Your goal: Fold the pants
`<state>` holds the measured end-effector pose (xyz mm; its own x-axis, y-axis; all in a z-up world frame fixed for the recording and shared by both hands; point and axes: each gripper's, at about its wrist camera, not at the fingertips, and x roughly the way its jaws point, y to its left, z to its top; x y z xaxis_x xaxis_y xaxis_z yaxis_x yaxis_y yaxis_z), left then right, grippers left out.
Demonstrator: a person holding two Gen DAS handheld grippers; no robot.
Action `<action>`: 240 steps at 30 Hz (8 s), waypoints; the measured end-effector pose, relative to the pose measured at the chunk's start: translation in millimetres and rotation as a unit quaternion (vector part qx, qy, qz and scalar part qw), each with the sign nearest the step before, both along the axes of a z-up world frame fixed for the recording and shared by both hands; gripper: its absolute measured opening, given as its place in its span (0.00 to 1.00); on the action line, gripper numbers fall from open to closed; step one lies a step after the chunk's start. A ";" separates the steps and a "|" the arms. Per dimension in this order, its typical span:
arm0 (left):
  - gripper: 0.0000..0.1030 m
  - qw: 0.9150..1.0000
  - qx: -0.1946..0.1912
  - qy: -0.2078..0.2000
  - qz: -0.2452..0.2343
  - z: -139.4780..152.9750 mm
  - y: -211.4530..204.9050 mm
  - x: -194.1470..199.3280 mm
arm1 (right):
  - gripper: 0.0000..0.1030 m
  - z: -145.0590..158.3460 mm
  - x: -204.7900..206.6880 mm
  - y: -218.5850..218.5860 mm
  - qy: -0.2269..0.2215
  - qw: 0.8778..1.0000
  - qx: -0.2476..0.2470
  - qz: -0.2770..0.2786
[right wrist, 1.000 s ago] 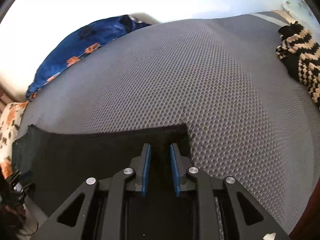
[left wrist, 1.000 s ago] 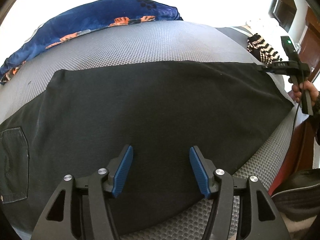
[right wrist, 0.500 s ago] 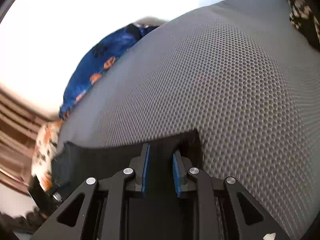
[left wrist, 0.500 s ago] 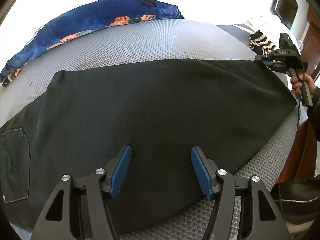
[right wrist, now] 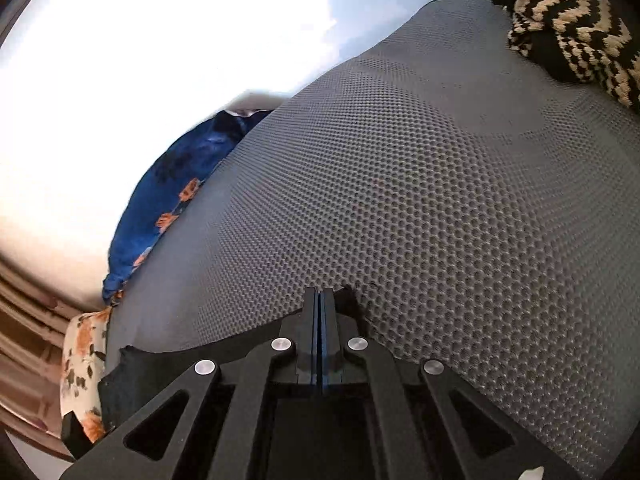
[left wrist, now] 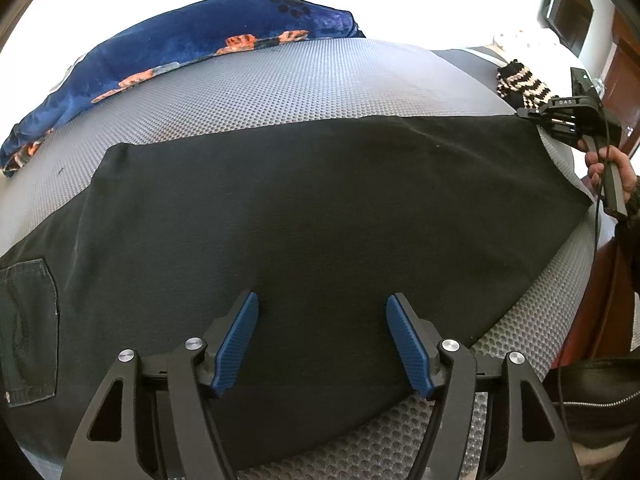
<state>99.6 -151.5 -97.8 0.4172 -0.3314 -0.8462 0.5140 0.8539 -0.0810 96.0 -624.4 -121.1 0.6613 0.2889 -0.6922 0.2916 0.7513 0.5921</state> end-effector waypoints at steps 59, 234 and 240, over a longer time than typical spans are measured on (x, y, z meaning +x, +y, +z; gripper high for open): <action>0.75 0.996 -0.044 -0.005 0.076 18.2 73.1 -9.4 | 0.38 14.7 -133.3 99.4 0.103 0.992 0.043 -0.065; 0.44 0.994 -0.081 0.050 0.055 -15.4 89.2 116.3 | 0.44 5.2 72.2 371.9 0.065 0.925 -0.290 0.235; 0.44 0.992 -0.104 0.050 0.057 -17.3 93.1 122.2 | 0.47 4.6 74.4 371.3 0.060 0.927 -0.284 0.237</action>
<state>221.8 -58.5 -115.1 0.3802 -0.4585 -0.8033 0.3957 0.8656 -0.3068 170.3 -253.1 -116.6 0.4623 0.0941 -0.8817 -0.1125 0.9925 0.0470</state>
